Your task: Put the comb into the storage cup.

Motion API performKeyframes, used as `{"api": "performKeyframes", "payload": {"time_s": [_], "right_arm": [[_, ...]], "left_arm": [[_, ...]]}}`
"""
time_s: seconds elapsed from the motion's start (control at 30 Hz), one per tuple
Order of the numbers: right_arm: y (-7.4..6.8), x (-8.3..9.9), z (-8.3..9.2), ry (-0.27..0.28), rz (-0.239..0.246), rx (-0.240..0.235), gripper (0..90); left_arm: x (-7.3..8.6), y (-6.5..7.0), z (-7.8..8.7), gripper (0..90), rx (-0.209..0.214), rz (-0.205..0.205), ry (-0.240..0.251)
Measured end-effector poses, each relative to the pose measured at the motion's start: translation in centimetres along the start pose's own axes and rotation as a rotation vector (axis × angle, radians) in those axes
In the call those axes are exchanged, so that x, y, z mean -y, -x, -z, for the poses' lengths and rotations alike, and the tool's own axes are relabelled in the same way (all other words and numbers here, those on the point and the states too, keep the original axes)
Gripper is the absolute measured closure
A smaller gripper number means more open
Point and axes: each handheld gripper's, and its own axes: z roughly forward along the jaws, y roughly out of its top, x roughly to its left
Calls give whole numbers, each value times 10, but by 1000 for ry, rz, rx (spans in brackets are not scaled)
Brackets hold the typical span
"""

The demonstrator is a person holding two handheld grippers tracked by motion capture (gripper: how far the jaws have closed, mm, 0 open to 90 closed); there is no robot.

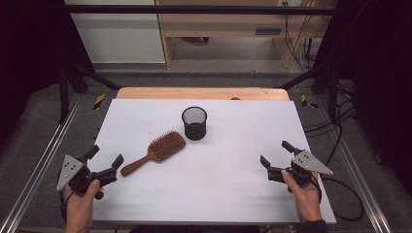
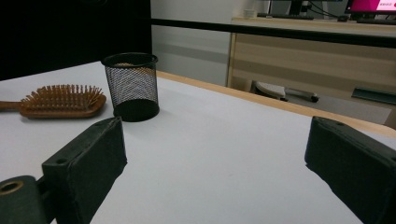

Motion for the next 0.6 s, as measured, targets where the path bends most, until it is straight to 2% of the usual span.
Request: {"api": "performKeyframes", "payload": {"time_s": [0.1, 0.37, 0.47, 0.53, 0.6], "right_arm": [[1, 2, -2, -15, -9, -4, 52], [-4, 1, -2, -55, -26, 0, 46], [-5, 2, -5, -51, -40, 0, 42], [-4, 3, -7, -57, -44, 0, 42], [-5, 3, -8, -62, -49, -2, 42]], "left_arm": [[0, 0, 2, 26, -9, 0, -2], [1, 6, 0, 30, 4, -25, -31], [3, 9, -4, 30, 6, -49, -82], [3, 11, -5, 30, 18, -68, -97], [3, 12, -6, 30, 24, -69, -99]]}}
